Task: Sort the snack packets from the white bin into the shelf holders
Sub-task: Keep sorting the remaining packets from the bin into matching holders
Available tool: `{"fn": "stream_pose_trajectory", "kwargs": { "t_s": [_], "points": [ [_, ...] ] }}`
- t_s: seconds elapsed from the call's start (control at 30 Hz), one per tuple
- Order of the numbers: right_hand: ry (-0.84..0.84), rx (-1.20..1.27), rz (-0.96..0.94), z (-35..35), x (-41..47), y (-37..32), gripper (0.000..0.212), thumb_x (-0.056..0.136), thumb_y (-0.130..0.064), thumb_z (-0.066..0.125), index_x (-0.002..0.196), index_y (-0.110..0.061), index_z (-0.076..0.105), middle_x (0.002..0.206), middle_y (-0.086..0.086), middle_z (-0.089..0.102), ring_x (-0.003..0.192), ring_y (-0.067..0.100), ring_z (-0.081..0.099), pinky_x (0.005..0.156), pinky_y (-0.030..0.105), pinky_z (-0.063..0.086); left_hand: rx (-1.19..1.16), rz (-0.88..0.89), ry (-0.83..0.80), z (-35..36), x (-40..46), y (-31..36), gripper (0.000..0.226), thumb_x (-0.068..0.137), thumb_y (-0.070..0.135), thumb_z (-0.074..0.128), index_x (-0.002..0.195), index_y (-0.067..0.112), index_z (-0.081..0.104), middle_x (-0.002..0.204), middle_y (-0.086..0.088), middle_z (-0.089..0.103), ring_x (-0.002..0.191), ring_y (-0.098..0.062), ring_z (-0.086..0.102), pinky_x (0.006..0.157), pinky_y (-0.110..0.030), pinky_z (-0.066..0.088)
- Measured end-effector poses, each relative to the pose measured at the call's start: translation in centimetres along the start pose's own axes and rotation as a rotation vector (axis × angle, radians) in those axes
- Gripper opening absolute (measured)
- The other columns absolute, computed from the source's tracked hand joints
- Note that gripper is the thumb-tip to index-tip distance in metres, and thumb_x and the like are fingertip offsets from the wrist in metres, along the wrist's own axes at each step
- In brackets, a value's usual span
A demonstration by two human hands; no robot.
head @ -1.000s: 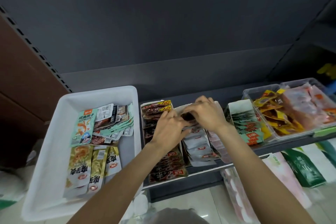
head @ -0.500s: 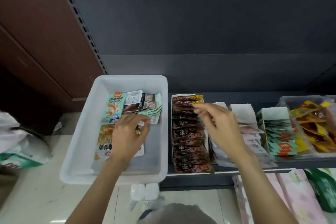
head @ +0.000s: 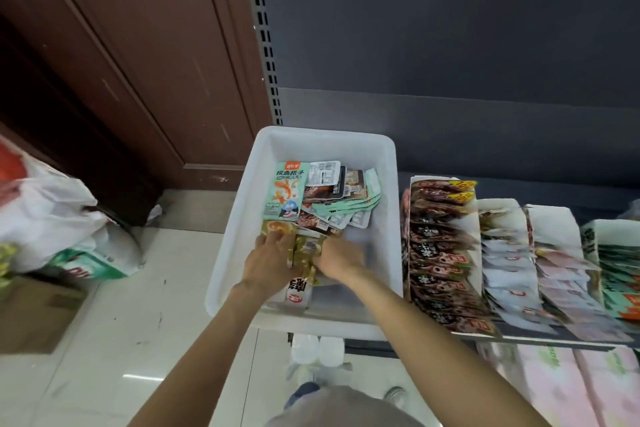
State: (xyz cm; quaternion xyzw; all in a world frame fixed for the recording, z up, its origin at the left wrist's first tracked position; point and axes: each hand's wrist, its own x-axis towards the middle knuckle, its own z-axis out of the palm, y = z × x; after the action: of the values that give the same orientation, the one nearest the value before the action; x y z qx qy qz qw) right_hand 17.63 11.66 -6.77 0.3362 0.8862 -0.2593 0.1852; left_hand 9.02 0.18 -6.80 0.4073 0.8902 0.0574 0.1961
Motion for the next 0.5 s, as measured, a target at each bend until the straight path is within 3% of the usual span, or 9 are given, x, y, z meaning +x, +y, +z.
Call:
{"fn": "stream_pose_trajectory", "kwargs": {
  "t_s": [0.1,0.17,0.23,0.3,0.37,0.43,0.5],
  "points": [
    [-0.057,0.271,0.096,1.1,1.3,-0.3,0.019,0.092,-0.019,0.051,0.090,-0.009,0.067,0.086,0.009,0.073,0.070,0.022,0.069,0.068,0.036,0.059,0.039,0.010,-0.028,-0.1,-0.1,-0.1,0.063,0.083,0.044,0.063,0.138,0.025,0.039,0.143,-0.004,0.037,0.126,-0.029,0.036,0.096,-0.039,0.043],
    [-0.037,0.356,0.121,0.7,0.9,-0.5,0.016,0.093,-0.016,0.050,0.090,-0.008,0.064,0.091,0.009,0.071,0.064,0.018,0.067,0.062,0.033,0.059,0.027,0.000,-0.033,-0.3,-0.2,-0.2,0.060,0.083,0.047,0.061,0.136,0.025,0.043,0.143,-0.002,0.038,0.127,-0.027,0.038,0.097,-0.039,0.043],
    [0.009,0.457,0.123,-0.7,-0.4,-0.5,0.011,0.094,-0.011,0.049,0.102,-0.007,0.057,0.095,0.008,0.066,0.061,0.017,0.066,0.057,0.031,0.058,0.013,-0.012,-0.028,-0.4,-0.2,-0.2,0.054,0.086,0.050,0.056,0.132,0.024,0.048,0.142,0.001,0.041,0.126,-0.025,0.042,0.097,-0.040,0.043],
    [0.117,0.595,0.129,-2.1,-1.8,0.1,0.035,0.092,-0.003,0.050,0.126,-0.011,0.041,0.100,0.008,0.062,0.071,0.022,0.069,0.061,0.035,0.059,-0.075,-0.008,-0.010,-1.0,-0.4,0.0,0.042,0.091,0.046,0.051,0.127,0.024,0.053,0.136,0.000,0.049,0.116,-0.024,0.051,0.091,-0.036,0.047],
    [0.213,0.817,0.116,-3.7,-3.5,0.9,0.057,0.089,0.002,0.055,0.137,-0.020,0.033,0.106,0.005,0.063,0.079,0.022,0.069,0.067,0.038,0.059,-0.437,-0.045,0.018,-2.0,-1.2,0.3,0.032,0.096,0.046,0.045,0.116,0.027,0.060,0.124,-0.002,0.059,0.103,-0.021,0.058,0.081,-0.028,0.046],
    [0.194,1.178,0.120,-5.6,-5.2,1.2,0.042,0.090,0.004,0.054,0.128,-0.011,0.049,0.108,0.013,0.066,0.069,0.015,0.070,0.060,0.028,0.058,-0.986,-0.050,-0.001,-3.7,-2.7,0.8,0.042,0.095,0.059,0.033,0.109,0.037,0.066,0.118,0.006,0.063,0.104,-0.011,0.058,0.085,-0.025,0.041],
    [0.079,1.553,0.167,-7.2,-6.8,1.5,0.019,0.093,0.003,0.051,0.109,0.003,0.062,0.091,0.018,0.071,0.060,0.013,0.070,0.053,0.020,0.055,-1.295,0.082,-0.038,-4.9,-3.7,1.4,0.055,0.092,0.062,0.020,0.113,0.040,0.065,0.121,0.014,0.062,0.114,-0.005,0.055,0.095,-0.026,0.037]
  ]
}}
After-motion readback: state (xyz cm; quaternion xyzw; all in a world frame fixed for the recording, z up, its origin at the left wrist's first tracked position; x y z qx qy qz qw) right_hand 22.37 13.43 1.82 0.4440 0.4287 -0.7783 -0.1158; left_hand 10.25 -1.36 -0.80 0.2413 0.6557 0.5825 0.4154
